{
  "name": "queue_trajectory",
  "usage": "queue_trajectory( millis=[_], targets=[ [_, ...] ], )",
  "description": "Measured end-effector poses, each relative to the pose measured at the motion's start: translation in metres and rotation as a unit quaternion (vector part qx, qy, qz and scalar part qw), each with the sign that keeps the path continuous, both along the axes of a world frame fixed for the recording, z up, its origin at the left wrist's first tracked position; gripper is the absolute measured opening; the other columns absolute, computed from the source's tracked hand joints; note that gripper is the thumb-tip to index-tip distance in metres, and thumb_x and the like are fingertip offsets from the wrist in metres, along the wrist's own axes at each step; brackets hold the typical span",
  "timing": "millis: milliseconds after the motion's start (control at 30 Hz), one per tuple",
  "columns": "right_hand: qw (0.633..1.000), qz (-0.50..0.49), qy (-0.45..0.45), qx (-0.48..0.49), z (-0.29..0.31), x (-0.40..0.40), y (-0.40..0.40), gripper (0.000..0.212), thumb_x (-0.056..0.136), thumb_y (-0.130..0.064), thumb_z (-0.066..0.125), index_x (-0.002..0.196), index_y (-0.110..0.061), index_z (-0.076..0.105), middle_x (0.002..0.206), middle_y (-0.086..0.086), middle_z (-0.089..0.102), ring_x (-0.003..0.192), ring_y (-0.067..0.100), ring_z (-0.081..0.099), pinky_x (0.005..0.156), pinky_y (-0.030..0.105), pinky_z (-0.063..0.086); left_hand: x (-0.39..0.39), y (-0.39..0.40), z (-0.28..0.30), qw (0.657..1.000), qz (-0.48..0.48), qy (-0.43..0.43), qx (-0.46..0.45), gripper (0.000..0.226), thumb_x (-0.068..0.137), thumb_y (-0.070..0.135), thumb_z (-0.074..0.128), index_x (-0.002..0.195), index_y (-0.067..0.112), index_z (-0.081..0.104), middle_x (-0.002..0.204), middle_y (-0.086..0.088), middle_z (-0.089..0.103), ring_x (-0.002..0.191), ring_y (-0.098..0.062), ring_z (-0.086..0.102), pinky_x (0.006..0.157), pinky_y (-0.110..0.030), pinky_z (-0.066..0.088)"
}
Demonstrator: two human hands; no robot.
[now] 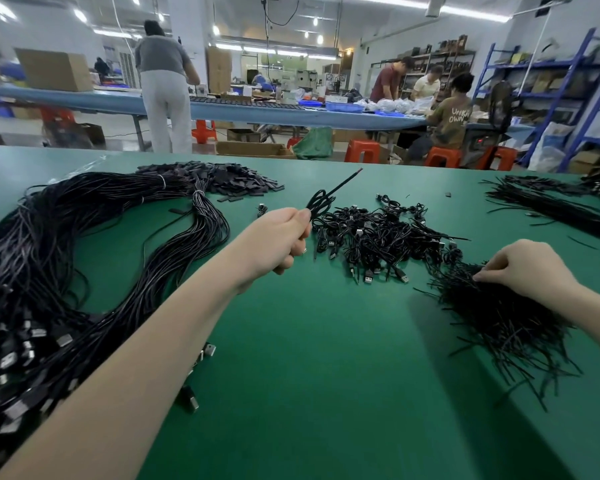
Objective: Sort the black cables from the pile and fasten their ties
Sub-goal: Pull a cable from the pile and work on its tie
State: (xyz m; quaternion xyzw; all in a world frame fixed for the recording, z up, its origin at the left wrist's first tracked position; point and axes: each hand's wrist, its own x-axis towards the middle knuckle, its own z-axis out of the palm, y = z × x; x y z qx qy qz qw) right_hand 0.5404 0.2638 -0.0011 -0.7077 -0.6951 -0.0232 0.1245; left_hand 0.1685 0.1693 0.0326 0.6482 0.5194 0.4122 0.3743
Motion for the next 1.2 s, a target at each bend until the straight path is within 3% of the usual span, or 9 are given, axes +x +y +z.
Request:
queue_trajectory(
  millis=[133,267,400,600,700,800,900,967,1200],
  targets=[
    [1.000,0.009,-0.006,-0.009,0.003,-0.002,0.004,0.019,0.074,-0.036,0.081,0.064,-0.023,0.070,0.064,-0.006,0.065,0.060,0.013,0.060,0.053,0.027,0.047,0.004,-0.002,0.000,1.000,-0.005,0.021,0.009,0.033,0.105,0.033,0.028,0.077,0.018,0.038,0.055,0.010,0.033,0.043,-0.008,0.026,0.043,-0.018,0.027],
    [0.983,-0.009,-0.143,-0.113,-0.003,-0.009,0.001,0.018,0.078,-0.045,0.075,0.081,-0.028,0.072,0.077,-0.007,0.068,0.071,0.012,0.064,0.063,0.032,0.058,0.004,-0.003,0.000,1.000,-0.005,0.025,0.010,0.034,0.105,0.035,0.028,0.077,0.018,0.039,0.055,0.011,0.034,0.044,-0.008,0.027,0.045,-0.018,0.028],
    [0.979,-0.033,-0.178,-0.094,-0.010,-0.011,0.000,0.012,0.083,-0.039,0.071,0.086,-0.027,0.072,0.080,-0.006,0.066,0.072,0.014,0.064,0.059,0.030,0.057,0.003,-0.002,-0.001,1.000,-0.007,0.029,0.006,0.034,0.104,0.037,0.028,0.079,0.018,0.041,0.057,0.010,0.036,0.045,-0.008,0.030,0.048,-0.021,0.029],
    [0.996,-0.017,-0.054,-0.067,-0.005,-0.009,0.002,0.010,0.084,-0.034,0.070,0.083,-0.024,0.072,0.082,-0.003,0.068,0.073,0.016,0.063,0.067,0.034,0.057,0.006,-0.001,-0.004,0.999,-0.018,0.049,0.002,0.034,0.104,0.038,0.029,0.079,0.018,0.043,0.056,0.012,0.038,0.045,-0.008,0.031,0.050,-0.023,0.030],
    [0.993,0.052,0.066,0.085,0.002,-0.022,-0.004,0.010,0.084,-0.024,0.071,0.084,-0.014,0.073,0.076,0.000,0.069,0.067,0.013,0.063,0.064,0.025,0.050,0.008,-0.001,-0.006,0.998,-0.026,0.059,0.006,0.034,0.104,0.039,0.030,0.080,0.019,0.043,0.057,0.012,0.039,0.046,-0.008,0.032,0.051,-0.023,0.031],
    [0.947,0.178,0.186,0.193,0.016,-0.065,-0.031,0.008,0.082,-0.020,0.073,0.090,-0.019,0.072,0.074,-0.011,0.066,0.070,0.002,0.064,0.066,0.014,0.051,0.010,-0.002,-0.007,0.997,-0.030,0.068,0.006,0.033,0.104,0.038,0.031,0.082,0.018,0.043,0.062,0.009,0.041,0.046,-0.006,0.033,0.051,-0.021,0.033],
    [0.899,0.323,0.185,0.231,0.025,-0.117,-0.063,0.008,0.082,-0.018,0.072,0.088,-0.021,0.071,0.078,-0.015,0.067,0.070,0.000,0.065,0.072,0.012,0.053,0.014,-0.005,-0.007,0.987,-0.041,0.148,0.042,0.031,0.103,0.037,0.032,0.082,0.016,0.041,0.070,0.006,0.047,0.052,-0.007,0.039,0.050,-0.019,0.037],
    [0.872,0.377,0.169,0.261,0.028,-0.145,-0.079,0.006,0.081,-0.013,0.073,0.086,-0.016,0.073,0.078,-0.012,0.069,0.072,0.003,0.064,0.071,0.016,0.052,0.018,-0.008,-0.007,0.974,-0.049,0.210,0.075,0.032,0.103,0.036,0.034,0.081,0.013,0.039,0.073,0.002,0.051,0.058,-0.013,0.042,0.055,-0.026,0.039],
    [0.859,0.377,0.222,0.266,0.031,-0.177,-0.093,0.005,0.079,-0.012,0.077,0.081,-0.016,0.075,0.073,-0.009,0.069,0.068,0.004,0.058,0.066,0.013,0.045,0.020,-0.010,-0.006,0.943,-0.032,0.319,0.092,0.035,0.102,0.041,0.032,0.089,0.010,0.040,0.080,-0.007,0.053,0.070,-0.029,0.051,0.066,-0.042,0.042]
  ],
)
